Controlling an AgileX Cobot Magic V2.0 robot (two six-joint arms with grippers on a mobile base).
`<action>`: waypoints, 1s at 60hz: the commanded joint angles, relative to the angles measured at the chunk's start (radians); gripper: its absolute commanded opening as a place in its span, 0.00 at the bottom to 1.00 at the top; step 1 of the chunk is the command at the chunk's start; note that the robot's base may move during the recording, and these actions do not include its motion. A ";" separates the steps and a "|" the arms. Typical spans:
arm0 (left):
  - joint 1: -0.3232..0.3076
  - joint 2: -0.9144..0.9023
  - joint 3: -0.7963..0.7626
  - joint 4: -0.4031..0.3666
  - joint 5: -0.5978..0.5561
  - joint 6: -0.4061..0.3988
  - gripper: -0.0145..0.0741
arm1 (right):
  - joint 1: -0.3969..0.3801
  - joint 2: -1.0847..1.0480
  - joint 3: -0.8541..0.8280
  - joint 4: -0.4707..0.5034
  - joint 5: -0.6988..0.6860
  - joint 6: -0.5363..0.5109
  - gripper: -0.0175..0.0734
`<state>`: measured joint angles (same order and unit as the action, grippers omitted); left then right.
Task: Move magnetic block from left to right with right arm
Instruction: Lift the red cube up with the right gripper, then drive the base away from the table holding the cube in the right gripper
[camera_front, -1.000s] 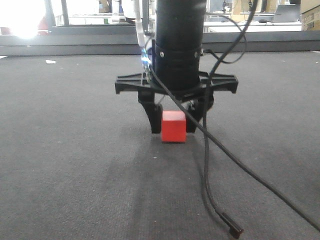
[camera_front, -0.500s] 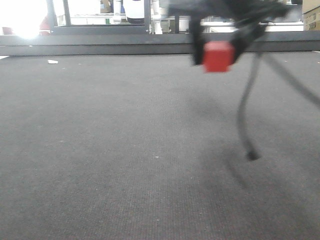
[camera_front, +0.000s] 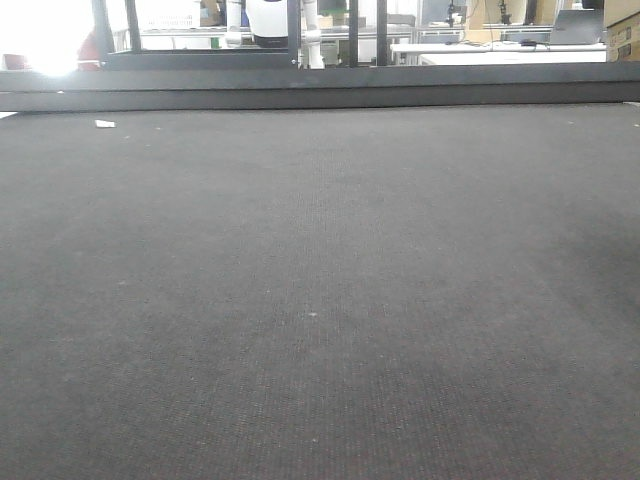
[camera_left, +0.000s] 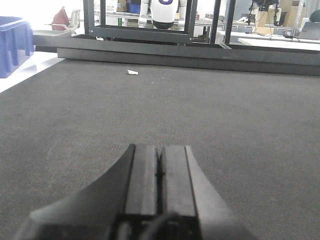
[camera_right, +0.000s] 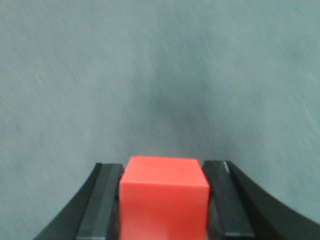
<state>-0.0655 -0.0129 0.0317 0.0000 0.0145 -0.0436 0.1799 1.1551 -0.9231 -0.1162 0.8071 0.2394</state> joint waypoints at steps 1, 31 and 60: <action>0.001 -0.014 0.008 0.000 -0.090 -0.004 0.03 | -0.020 -0.117 0.068 0.007 -0.080 -0.049 0.42; 0.001 -0.014 0.008 0.000 -0.090 -0.004 0.03 | -0.020 -0.662 0.335 0.012 -0.130 -0.105 0.42; 0.001 -0.014 0.008 0.000 -0.090 -0.004 0.03 | -0.020 -1.095 0.327 0.012 -0.117 -0.105 0.42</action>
<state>-0.0655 -0.0129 0.0317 0.0000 0.0145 -0.0436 0.1640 0.0894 -0.5606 -0.0941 0.7712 0.1465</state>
